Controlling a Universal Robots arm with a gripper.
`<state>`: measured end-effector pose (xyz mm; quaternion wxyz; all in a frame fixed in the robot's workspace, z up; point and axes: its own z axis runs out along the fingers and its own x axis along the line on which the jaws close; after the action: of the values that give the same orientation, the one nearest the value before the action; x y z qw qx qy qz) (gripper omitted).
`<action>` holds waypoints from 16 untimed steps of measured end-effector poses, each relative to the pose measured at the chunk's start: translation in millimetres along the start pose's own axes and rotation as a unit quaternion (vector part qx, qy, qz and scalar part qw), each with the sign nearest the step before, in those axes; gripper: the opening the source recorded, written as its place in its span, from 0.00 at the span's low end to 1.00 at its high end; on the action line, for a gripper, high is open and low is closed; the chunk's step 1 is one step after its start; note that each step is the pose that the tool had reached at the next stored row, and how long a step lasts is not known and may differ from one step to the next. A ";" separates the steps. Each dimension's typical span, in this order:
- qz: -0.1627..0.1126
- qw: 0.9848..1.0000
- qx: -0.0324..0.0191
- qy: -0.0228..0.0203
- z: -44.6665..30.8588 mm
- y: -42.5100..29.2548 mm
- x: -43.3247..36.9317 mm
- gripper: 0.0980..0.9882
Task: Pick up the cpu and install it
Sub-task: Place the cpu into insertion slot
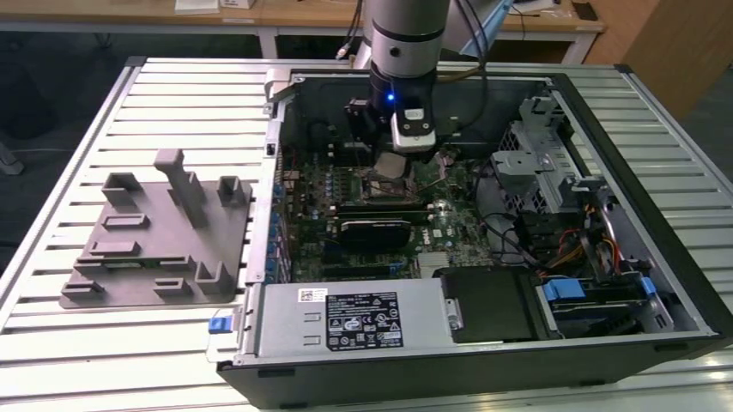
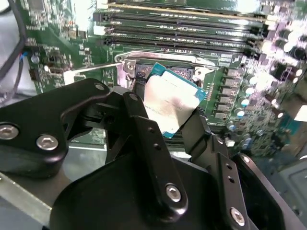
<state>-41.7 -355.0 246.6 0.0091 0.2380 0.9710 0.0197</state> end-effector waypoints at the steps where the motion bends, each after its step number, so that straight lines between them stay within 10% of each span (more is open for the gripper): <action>1: 0.009 1.000 0.000 0.000 0.0 0.0 0.0 0.50; 9: 0.081 0.997 0.001 -0.003 0.3 0.0 0.0 0.50; 16: 0.145 0.989 0.001 -0.006 0.5 0.0 0.0 0.50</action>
<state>-41.7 -355.0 246.1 0.0118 0.3763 0.9263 0.0182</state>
